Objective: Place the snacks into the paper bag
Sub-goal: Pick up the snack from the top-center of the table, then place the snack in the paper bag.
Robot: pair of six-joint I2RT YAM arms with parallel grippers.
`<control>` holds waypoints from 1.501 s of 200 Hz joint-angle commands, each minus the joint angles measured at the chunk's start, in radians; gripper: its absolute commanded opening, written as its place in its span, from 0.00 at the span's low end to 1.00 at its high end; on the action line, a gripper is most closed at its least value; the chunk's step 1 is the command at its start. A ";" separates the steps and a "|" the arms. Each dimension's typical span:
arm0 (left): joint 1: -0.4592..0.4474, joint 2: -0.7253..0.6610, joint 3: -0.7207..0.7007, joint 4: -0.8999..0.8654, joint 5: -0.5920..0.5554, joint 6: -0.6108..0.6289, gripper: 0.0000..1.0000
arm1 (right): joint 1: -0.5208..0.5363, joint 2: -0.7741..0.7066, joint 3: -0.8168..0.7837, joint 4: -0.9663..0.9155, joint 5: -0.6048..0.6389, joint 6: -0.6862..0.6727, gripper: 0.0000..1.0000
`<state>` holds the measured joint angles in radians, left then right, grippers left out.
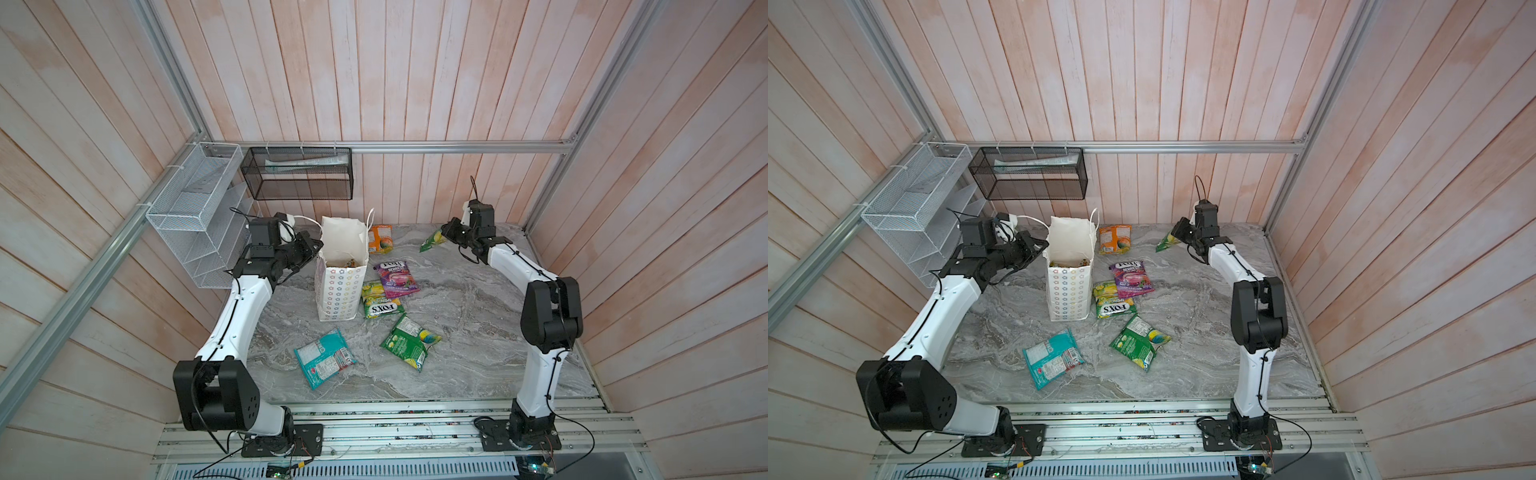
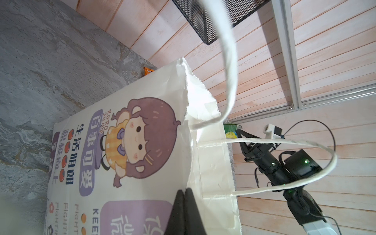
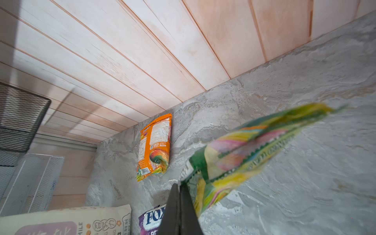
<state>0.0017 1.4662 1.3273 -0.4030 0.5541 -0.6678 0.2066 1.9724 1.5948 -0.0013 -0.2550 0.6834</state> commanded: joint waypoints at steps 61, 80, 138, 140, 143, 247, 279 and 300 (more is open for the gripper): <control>0.003 -0.007 -0.019 0.030 0.035 -0.012 0.00 | 0.050 -0.364 -0.199 0.155 0.050 -0.010 0.00; 0.004 -0.008 -0.021 0.035 0.043 -0.016 0.00 | 0.138 -0.411 -0.149 0.092 0.121 -0.110 0.00; -0.005 -0.009 -0.022 0.036 0.042 -0.013 0.00 | 0.458 -0.454 0.072 -0.017 0.325 -0.397 0.00; -0.006 -0.009 -0.022 0.036 0.042 -0.013 0.00 | 0.465 -0.452 0.081 -0.020 0.333 -0.405 0.00; -0.006 -0.009 -0.022 0.034 0.040 -0.013 0.00 | 0.486 -0.450 0.093 -0.024 0.342 -0.417 0.00; -0.009 -0.010 -0.017 0.029 0.029 -0.006 0.00 | 0.794 -0.240 0.463 -0.090 0.453 -0.671 0.00; -0.008 -0.013 -0.014 0.022 0.022 -0.003 0.00 | 0.793 -0.175 0.501 -0.145 0.437 -0.667 0.00; -0.007 -0.014 -0.015 0.022 0.023 -0.003 0.00 | 0.794 -0.148 0.496 -0.165 0.439 -0.668 0.00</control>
<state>-0.0013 1.4662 1.3235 -0.3923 0.5720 -0.6777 1.0004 1.8072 2.0556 -0.1463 0.1783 0.0399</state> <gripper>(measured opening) 0.049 0.041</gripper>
